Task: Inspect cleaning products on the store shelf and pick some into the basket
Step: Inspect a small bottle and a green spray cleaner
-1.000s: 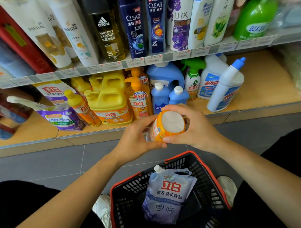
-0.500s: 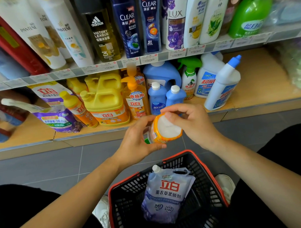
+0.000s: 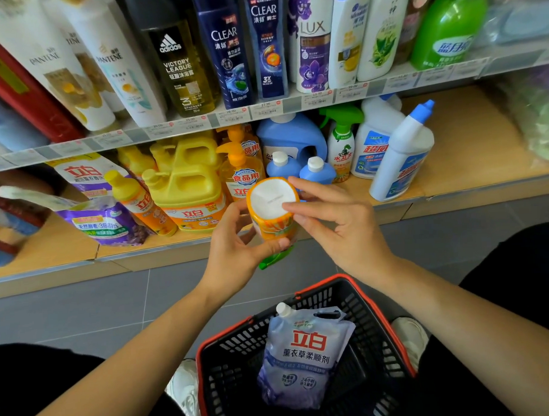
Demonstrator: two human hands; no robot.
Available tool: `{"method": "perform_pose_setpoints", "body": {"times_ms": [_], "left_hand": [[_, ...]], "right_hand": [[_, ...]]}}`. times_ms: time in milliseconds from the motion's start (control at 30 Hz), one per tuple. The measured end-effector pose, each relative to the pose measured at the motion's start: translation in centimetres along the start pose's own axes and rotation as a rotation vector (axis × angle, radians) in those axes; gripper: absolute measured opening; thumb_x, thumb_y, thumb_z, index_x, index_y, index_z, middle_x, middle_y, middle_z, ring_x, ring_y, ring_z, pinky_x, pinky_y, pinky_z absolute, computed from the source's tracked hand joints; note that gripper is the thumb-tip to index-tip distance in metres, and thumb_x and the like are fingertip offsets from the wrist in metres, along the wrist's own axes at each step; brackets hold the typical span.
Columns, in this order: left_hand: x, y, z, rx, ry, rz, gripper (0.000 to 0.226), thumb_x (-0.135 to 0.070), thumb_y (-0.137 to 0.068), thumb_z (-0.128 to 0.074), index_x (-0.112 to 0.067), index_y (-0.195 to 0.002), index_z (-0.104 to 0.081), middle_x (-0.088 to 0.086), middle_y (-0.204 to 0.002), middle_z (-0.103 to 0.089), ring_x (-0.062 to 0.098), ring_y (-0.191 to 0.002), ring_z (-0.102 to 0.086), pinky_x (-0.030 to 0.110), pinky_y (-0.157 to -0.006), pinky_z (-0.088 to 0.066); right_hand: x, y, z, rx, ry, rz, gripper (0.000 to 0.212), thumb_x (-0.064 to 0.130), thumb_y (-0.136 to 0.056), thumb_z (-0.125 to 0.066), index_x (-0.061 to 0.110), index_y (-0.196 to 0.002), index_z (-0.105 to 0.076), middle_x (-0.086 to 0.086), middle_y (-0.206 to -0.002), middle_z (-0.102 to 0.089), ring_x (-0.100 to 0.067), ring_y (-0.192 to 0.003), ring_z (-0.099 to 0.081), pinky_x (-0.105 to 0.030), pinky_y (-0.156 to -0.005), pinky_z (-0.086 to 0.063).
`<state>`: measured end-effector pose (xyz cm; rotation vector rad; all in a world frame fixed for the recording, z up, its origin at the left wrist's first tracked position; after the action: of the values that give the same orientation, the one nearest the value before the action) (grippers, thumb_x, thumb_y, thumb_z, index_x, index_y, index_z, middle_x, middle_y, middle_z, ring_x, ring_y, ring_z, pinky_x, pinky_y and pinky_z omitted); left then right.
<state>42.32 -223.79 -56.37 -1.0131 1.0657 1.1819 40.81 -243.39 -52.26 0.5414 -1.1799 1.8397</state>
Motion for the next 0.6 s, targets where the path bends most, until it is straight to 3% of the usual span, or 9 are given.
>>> {"method": "perform_pose_setpoints", "body": {"times_ms": [100, 167, 300, 433, 600], "left_hand": [[0.0, 0.0, 0.0, 0.004, -0.035, -0.011, 0.070, -0.022, -0.066, -0.093, -0.026, -0.126, -0.057, -0.002, -0.126, -0.068, 0.019, -0.121, -0.063, 0.050, -0.103, -0.052], [0.1, 0.0, 0.0, 0.005, -0.072, -0.039, 0.070, -0.019, -0.067, -0.095, -0.026, -0.126, -0.057, -0.003, -0.124, -0.068, 0.017, -0.118, -0.064, 0.042, -0.101, -0.054], [0.2, 0.2, -0.1, 0.023, -0.127, -0.079, 0.073, -0.017, -0.066, -0.095, -0.018, -0.129, -0.057, -0.004, -0.121, -0.067, 0.010, -0.114, -0.064, 0.026, -0.095, -0.054], [0.2, 0.3, -0.1, 0.013, -0.068, -0.049, 0.069, -0.025, -0.069, -0.092, -0.019, -0.128, -0.058, -0.001, -0.118, -0.069, 0.012, -0.111, -0.066, 0.026, -0.092, -0.057], [0.1, -0.3, 0.2, -0.035, 0.037, -0.005, 0.062, -0.021, -0.073, -0.091, -0.016, -0.126, -0.060, -0.001, -0.115, -0.072, 0.016, -0.109, -0.069, 0.028, -0.082, -0.059]], "right_hand": [[-0.2, -0.2, 0.3, -0.077, 0.059, 0.062, 0.015, 0.002, -0.084, -0.077, 0.004, -0.098, -0.079, -0.012, -0.118, -0.070, -0.028, -0.097, -0.065, -0.040, -0.086, -0.054], [-0.3, -0.4, 0.3, -0.070, 0.138, 0.125, 0.014, 0.009, -0.084, -0.078, 0.006, -0.097, -0.079, -0.008, -0.115, -0.071, -0.029, -0.099, -0.062, -0.036, -0.091, -0.049], [-0.3, -0.2, -0.5, 0.106, 0.169, 0.184, 0.025, 0.012, -0.094, -0.066, 0.014, -0.118, -0.074, -0.002, -0.130, -0.065, -0.033, -0.117, -0.050, -0.038, -0.104, -0.041], [-0.7, 0.1, -0.7, 0.256, 0.160, 0.064, 0.038, 0.022, -0.097, -0.060, 0.026, -0.135, -0.061, 0.004, -0.151, -0.047, -0.030, -0.128, -0.039, -0.049, -0.111, -0.033], [-1.5, -0.2, -0.2, 0.201, 0.026, -0.132, 0.058, 0.020, -0.094, -0.067, 0.021, -0.148, -0.046, 0.008, -0.154, -0.039, -0.011, -0.141, -0.037, -0.032, -0.117, -0.031]]}}
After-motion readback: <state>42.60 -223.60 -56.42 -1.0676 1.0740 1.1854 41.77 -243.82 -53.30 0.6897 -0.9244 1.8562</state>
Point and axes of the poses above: each hand's wrist, its own y-axis away from the middle knuckle, its own z-axis out of the back of the hand, x = y × z, the point moved 1 cm from there along -y, towards the middle knuckle
